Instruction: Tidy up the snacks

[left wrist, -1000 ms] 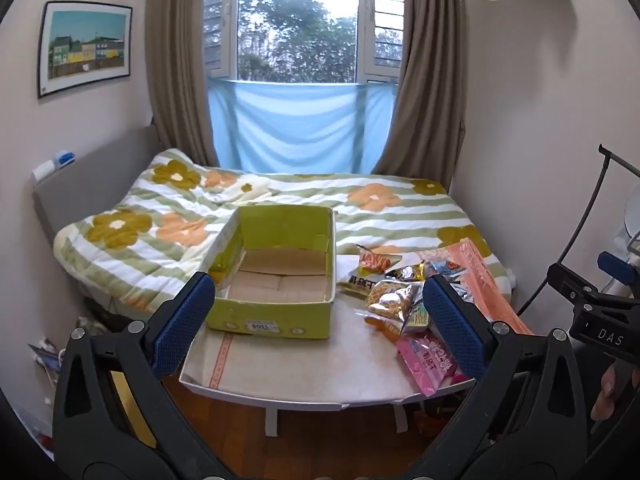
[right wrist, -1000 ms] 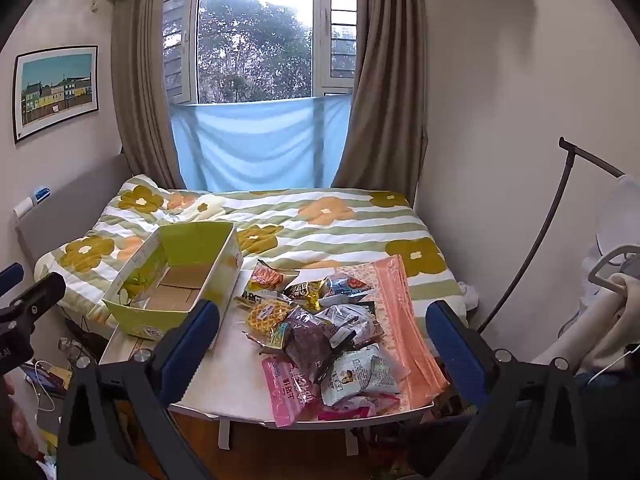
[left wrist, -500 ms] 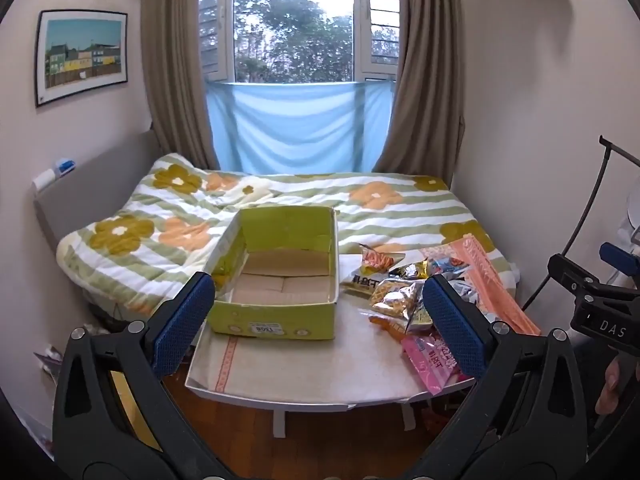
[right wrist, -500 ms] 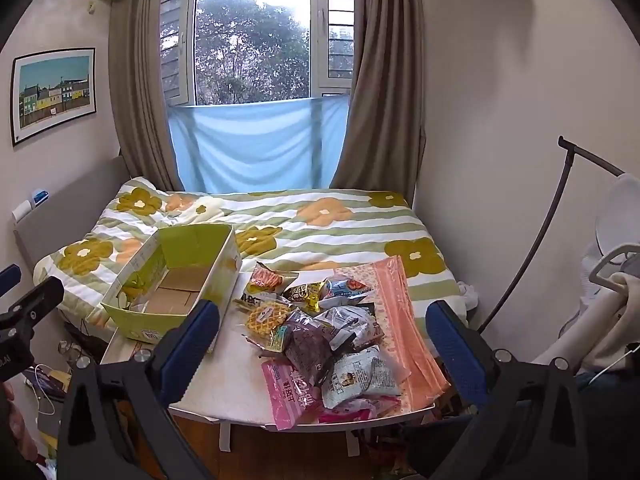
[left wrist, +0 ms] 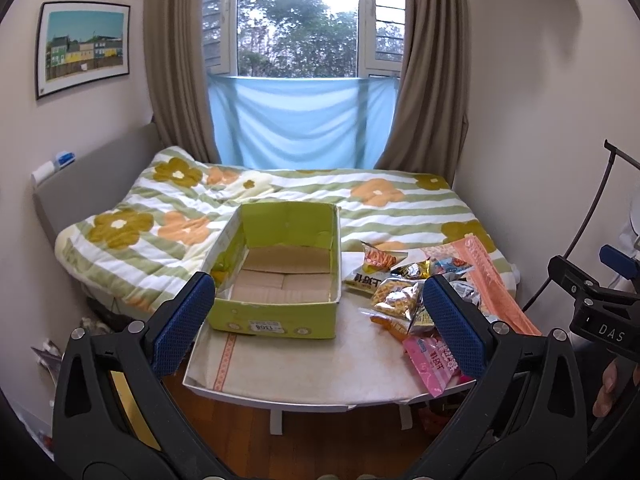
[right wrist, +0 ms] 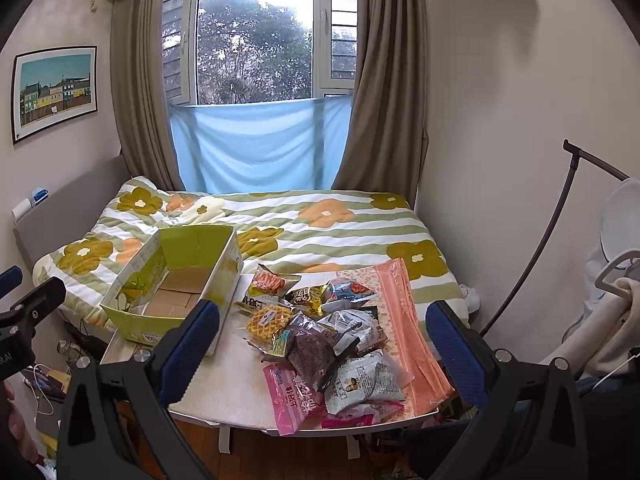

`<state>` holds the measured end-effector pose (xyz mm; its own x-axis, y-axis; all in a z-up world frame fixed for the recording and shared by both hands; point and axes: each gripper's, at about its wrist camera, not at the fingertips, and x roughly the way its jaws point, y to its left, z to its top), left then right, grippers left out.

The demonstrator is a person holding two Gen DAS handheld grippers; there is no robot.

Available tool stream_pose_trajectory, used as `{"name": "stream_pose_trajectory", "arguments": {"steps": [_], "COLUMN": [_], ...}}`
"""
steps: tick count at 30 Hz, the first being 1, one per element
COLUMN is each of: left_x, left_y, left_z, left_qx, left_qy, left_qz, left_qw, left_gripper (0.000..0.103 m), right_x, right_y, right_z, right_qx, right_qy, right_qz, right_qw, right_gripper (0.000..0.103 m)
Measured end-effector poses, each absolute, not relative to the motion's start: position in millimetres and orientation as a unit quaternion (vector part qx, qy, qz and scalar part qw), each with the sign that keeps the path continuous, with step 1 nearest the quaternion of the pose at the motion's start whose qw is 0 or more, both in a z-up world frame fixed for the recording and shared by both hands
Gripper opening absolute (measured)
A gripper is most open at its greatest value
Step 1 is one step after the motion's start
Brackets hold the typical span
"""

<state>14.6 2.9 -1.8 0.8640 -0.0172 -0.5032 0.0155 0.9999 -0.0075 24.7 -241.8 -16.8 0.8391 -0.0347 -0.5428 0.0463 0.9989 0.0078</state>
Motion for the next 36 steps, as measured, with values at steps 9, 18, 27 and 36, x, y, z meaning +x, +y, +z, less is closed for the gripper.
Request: {"name": "stream_pose_trajectory", "arguments": {"steps": [9,18,27,36], "left_x": [19.3,22.1,19.2,20.3], "left_y": [7.0,8.2,9.5,13.1], "left_z": [-2.0,-2.0,-3.9,-7.3], "left_qx": [-0.006,-0.004,-0.004,-0.003], "left_qy": [0.262,0.263,0.265,0.270], "left_qz": [-0.008,-0.008,-0.010,-0.013], "left_qw": [0.965,0.965,0.964,0.963], "left_gripper": [0.103,0.103,0.103,0.103], "right_x": [33.9,33.7,35.5,34.2], "right_y": [-238.5,-236.8,-234.4,-234.5], "right_z": [-16.4,-17.8,-17.9,-19.2], "right_qx": [0.013,0.015,0.014,0.014], "right_qy": [0.279,0.279,0.277,0.278], "right_qz": [-0.019,-0.020,-0.021,-0.021], "right_qw": [0.960,0.960,0.961,0.960], "right_gripper": [0.103,0.103,0.103,0.103]}}
